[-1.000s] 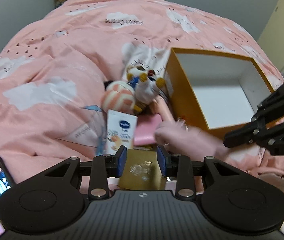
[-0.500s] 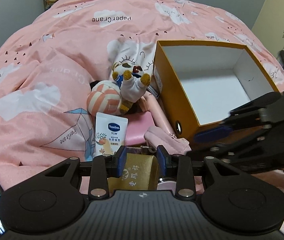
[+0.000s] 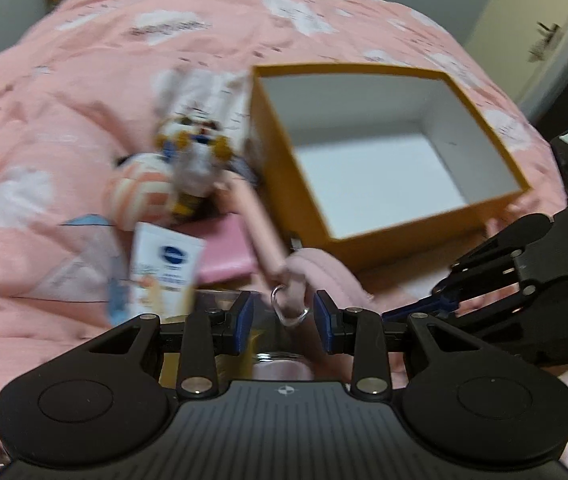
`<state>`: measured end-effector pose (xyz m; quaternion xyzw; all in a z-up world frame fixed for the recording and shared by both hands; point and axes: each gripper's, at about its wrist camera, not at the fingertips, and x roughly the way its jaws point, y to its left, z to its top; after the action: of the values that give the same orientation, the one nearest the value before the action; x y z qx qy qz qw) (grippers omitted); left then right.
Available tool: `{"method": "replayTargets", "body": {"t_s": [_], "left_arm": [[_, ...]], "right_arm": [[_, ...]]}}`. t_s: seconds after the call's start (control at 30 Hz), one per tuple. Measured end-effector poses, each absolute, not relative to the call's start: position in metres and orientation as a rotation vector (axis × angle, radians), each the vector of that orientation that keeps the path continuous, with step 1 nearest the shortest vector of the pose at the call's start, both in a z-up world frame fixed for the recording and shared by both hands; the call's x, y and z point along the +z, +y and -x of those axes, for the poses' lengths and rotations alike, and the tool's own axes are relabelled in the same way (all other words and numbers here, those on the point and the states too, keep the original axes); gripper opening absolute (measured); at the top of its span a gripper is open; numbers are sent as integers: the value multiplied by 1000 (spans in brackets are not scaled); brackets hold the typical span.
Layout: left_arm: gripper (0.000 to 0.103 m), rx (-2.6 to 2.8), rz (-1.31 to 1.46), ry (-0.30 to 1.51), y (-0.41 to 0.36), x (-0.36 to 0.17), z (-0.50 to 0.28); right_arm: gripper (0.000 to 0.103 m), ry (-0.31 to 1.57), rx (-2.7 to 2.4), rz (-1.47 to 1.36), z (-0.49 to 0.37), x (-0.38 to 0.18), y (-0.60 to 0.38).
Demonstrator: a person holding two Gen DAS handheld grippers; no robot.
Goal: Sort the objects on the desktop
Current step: 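Close the right gripper on the pink pouch beside the keychain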
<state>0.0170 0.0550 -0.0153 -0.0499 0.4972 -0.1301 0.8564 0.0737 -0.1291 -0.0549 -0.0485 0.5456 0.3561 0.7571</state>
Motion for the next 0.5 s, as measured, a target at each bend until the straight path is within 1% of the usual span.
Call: {"method": "replayTargets", "body": {"t_s": [0.1, 0.27, 0.33, 0.4, 0.5], "left_arm": [[38, -338, 125, 1051, 42, -18, -19], [38, -324, 144, 1088, 33, -20, -24], [38, -326, 157, 1096, 33, -25, -25], [36, -329, 150, 1091, 32, -25, -26], [34, -346, 128, 1081, 28, -23, -22]], "right_arm": [[6, 1212, 774, 103, -66, -62, -132], [6, 1237, 787, 111, -55, -71, -132], [8, 1228, 781, 104, -56, -68, -134], [12, 1202, 774, 101, -57, -61, -137], [12, 1151, 748, 78, -61, -46, -145]]}}
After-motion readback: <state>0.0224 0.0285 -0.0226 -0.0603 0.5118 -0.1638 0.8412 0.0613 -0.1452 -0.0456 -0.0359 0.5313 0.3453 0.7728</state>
